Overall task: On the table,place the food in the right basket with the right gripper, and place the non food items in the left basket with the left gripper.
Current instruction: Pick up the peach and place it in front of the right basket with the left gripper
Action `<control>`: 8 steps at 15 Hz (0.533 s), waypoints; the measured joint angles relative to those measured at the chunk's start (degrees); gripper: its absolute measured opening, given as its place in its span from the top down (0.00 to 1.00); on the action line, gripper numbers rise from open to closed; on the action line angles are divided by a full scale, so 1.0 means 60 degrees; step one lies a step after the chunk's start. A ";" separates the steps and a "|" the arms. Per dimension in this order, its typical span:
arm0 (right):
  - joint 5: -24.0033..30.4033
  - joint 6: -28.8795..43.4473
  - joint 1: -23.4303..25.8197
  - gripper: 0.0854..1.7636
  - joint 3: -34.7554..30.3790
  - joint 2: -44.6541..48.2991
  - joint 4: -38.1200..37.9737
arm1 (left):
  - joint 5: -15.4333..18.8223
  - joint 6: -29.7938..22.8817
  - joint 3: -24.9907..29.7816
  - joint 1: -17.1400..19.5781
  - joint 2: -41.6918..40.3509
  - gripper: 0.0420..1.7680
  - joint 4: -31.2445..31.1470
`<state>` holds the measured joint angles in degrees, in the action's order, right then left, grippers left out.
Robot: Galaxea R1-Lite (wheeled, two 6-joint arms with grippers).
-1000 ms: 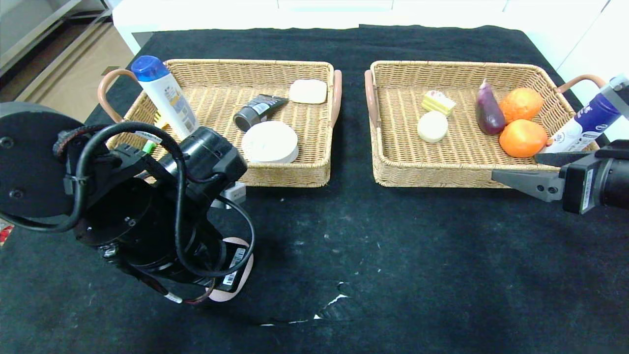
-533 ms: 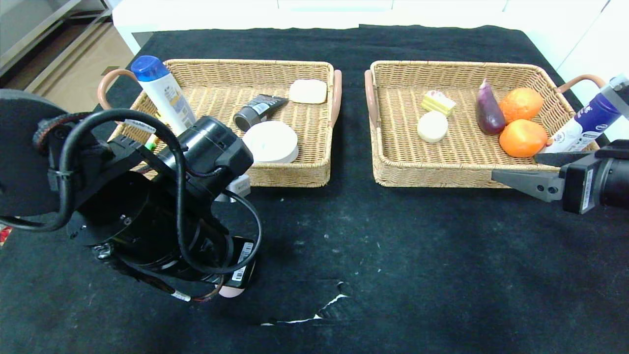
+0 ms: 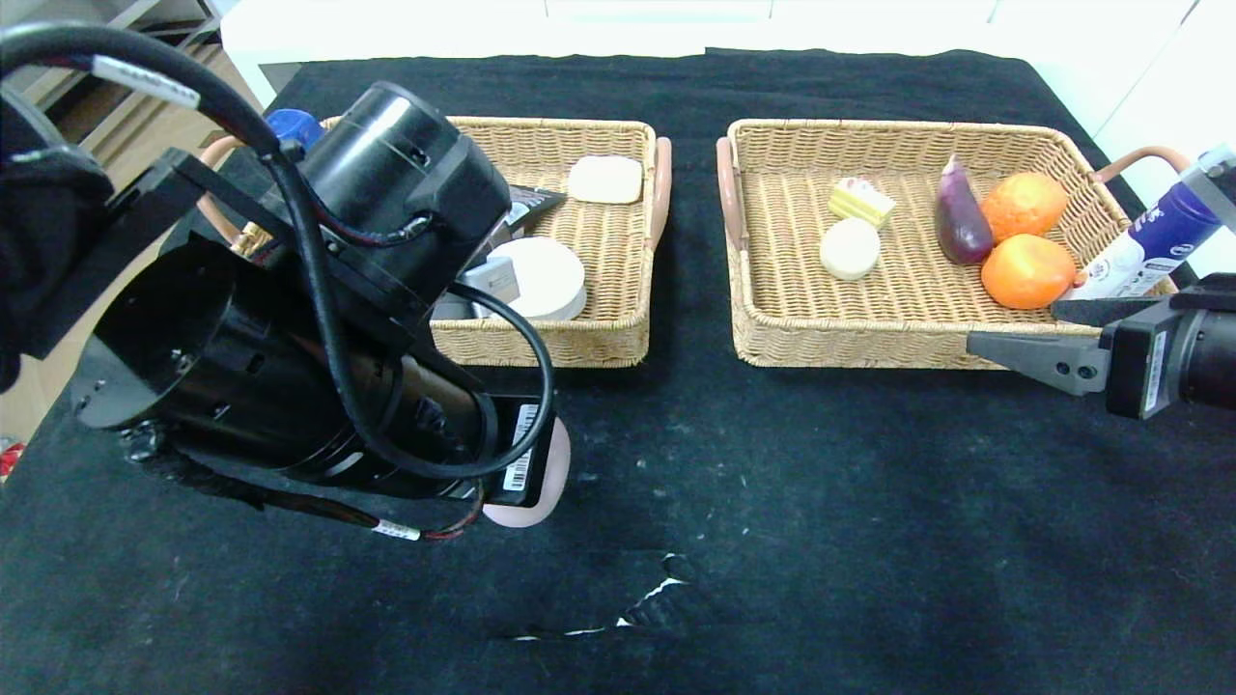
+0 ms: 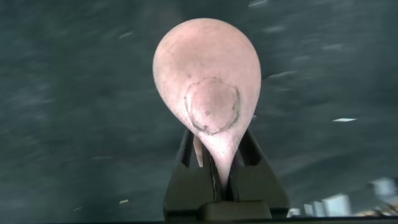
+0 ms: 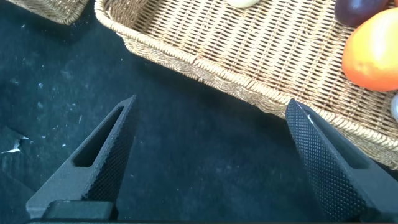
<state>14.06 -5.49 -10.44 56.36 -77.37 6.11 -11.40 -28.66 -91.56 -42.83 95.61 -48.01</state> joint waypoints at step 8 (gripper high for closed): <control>0.0000 0.0010 0.0030 0.03 0.0020 0.0083 0.0000 | 0.0106 -0.0699 -0.0849 -0.1566 0.0496 0.93 0.0937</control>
<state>14.06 -5.42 -10.25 56.48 -76.87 6.11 -10.76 -32.85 -96.66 -52.22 98.59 -42.39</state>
